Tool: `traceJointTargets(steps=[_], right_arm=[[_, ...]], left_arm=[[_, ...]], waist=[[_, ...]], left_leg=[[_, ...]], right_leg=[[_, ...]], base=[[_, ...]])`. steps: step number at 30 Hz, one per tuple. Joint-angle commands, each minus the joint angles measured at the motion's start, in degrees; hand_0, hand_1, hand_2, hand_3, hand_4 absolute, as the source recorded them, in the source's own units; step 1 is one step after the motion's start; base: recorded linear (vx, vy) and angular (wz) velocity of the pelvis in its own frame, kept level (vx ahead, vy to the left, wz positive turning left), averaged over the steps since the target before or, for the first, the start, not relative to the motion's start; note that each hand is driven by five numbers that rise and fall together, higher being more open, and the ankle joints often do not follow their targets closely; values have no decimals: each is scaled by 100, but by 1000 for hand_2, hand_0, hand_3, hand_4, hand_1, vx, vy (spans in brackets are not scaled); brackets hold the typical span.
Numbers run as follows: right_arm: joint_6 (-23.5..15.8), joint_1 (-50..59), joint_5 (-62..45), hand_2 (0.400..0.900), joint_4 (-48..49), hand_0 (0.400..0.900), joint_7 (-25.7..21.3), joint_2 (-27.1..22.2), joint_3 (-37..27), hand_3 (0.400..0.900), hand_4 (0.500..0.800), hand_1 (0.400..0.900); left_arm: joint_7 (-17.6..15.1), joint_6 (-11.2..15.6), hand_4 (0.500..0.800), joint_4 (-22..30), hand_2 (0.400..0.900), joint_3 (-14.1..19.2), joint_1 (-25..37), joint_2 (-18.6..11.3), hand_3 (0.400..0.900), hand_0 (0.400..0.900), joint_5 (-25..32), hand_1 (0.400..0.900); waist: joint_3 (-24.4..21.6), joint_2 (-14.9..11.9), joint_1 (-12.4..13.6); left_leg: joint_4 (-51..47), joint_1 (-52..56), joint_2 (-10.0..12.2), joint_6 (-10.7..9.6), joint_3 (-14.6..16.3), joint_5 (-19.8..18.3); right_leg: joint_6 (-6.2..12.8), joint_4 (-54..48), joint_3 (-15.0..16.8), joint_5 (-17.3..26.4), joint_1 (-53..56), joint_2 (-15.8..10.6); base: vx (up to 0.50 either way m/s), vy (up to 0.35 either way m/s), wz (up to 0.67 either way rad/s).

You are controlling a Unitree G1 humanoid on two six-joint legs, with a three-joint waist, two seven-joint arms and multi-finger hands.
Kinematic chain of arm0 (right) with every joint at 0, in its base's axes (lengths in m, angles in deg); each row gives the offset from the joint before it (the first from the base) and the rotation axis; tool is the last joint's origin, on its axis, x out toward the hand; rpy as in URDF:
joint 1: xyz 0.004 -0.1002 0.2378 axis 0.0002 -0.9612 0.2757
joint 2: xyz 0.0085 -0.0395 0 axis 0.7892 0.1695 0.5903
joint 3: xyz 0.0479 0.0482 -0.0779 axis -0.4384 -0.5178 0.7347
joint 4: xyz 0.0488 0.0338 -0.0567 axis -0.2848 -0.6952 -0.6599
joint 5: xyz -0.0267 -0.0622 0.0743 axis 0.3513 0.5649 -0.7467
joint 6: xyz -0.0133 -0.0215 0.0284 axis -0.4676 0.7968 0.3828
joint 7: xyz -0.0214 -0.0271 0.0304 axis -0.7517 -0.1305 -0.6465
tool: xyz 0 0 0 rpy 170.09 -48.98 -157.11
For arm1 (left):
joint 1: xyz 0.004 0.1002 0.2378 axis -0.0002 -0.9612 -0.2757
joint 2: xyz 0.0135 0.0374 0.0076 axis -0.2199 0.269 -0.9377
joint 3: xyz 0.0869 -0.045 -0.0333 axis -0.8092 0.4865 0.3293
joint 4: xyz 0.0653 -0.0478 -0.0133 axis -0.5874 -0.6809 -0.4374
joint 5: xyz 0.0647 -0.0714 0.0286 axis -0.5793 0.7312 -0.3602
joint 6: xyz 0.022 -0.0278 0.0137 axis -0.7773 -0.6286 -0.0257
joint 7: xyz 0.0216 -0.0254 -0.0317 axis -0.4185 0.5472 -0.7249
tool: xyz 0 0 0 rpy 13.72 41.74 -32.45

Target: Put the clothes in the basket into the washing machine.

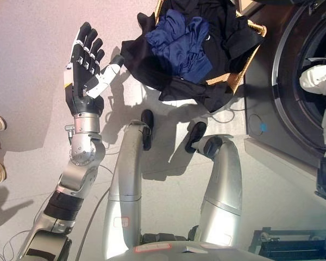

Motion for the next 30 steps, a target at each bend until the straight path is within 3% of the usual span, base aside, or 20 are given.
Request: traceJointTargets(steps=[1,10,15,25,30], right_arm=[[-156,-290,41,900,-93,900,-224,-441,571,900,800,900],[-105,-259,832,900,388,900,-716,-329,965,900,800,900],[13,-606,1692,900,1282,900,-1151,-258,1077,900,800,900],[414,-1862,2970,900,3382,900,-1823,356,32,900,800,900],[-61,-2727,2788,900,4769,900,-1401,1173,-591,900,800,900]], left_arm=[[47,526,800,400,900,44,-161,229,900,900,-128,900],[-28,601,800,407,900,20,-110,237,900,900,-213,900],[-51,649,800,384,900,101,-97,310,900,900,-311,900],[-215,688,800,249,900,370,-90,585,900,900,-468,900],[-304,617,800,139,900,443,-76,720,900,900,-524,900]], waist=[[-764,380,-172],[-780,416,-192],[-804,416,-262],[-847,398,-458],[-870,347,-610]], left_leg=[[-334,-289,-50,-435,-724,219],[-241,-401,-75,-416,-707,224],[-240,-457,-79,-405,-724,230],[-360,-408,-85,-401,-749,222],[-692,-181,-13,-403,-746,264]], right_leg=[[284,-406,-126,742,-352,130],[282,-296,-79,736,-470,117],[289,-287,-62,734,-519,140],[305,-451,-77,712,-403,199],[321,-768,-114,734,-154,271]], base=[[0,0,0],[0,0,0],[0,0,0],[4,3,-1],[-3,19,-7]])
